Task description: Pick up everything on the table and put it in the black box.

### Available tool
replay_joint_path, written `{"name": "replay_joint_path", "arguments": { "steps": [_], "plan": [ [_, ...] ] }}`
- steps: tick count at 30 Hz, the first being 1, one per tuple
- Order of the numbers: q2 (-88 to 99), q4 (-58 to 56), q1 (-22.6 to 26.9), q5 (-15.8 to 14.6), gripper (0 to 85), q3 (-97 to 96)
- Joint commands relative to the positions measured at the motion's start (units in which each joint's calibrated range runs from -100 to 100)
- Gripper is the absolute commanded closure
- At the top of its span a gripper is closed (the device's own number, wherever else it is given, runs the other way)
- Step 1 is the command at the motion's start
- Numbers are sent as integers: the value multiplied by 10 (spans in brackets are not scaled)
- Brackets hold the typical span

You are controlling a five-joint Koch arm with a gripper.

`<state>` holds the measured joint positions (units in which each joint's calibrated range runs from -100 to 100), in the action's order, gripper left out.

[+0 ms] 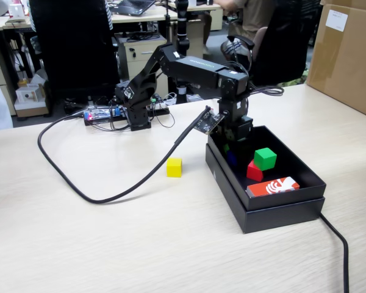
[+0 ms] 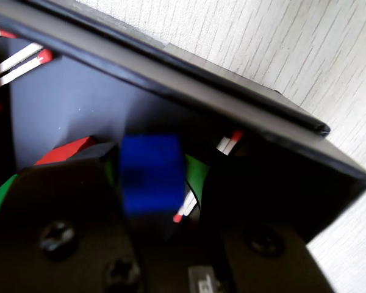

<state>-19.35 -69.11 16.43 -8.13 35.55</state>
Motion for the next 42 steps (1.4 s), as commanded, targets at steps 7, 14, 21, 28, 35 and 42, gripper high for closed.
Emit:
{"name": "replay_joint_path", "arguments": {
  "steps": [7,14,21,28,35,42],
  "plan": [
    [202,-5,-14,0,577,-36],
    [466,-5,-52,12,577,-110],
    [593,-5,-102,35,470,-264],
    [568,12,-120,33,391,-432],
    [435,50,-131,28,388,-425],
    [333,97,-136,28,424,-409]
  ]
}}
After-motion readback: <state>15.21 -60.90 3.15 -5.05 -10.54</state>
